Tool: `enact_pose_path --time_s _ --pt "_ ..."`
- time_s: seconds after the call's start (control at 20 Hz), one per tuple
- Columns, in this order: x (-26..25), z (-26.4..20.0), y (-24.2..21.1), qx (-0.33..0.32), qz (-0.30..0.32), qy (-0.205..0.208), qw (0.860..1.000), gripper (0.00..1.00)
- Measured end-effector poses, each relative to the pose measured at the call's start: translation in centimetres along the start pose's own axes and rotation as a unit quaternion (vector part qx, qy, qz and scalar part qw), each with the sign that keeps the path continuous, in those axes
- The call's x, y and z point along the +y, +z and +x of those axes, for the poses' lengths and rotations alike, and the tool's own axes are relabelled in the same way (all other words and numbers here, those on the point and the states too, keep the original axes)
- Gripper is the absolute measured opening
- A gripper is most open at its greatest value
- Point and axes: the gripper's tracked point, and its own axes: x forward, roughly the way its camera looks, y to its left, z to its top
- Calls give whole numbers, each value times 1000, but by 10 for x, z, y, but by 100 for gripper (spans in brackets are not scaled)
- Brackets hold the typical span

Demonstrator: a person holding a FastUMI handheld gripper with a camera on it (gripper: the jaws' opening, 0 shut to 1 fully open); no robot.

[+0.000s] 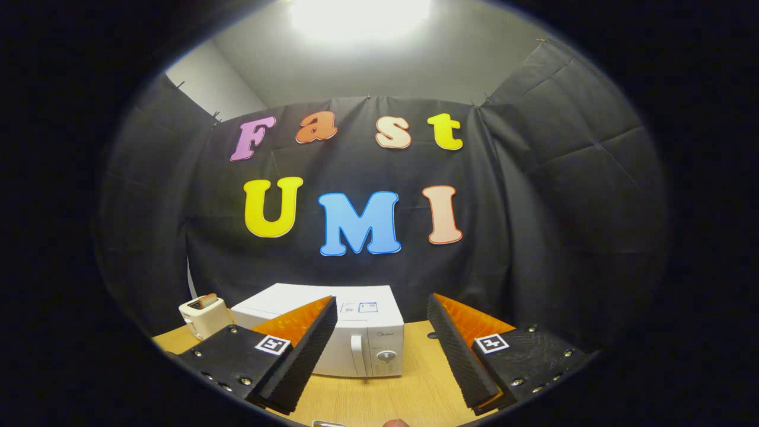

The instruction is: Open the microwave, put the food inside, and close the microwave door.

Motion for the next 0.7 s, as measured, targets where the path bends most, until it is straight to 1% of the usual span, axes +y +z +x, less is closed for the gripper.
enact_pose_path --time_s 0.35,0.7 --pt "10 8 -1 -3 -8 21 1000 97" --pt "20 39 -15 -3 -20 44 999 98"
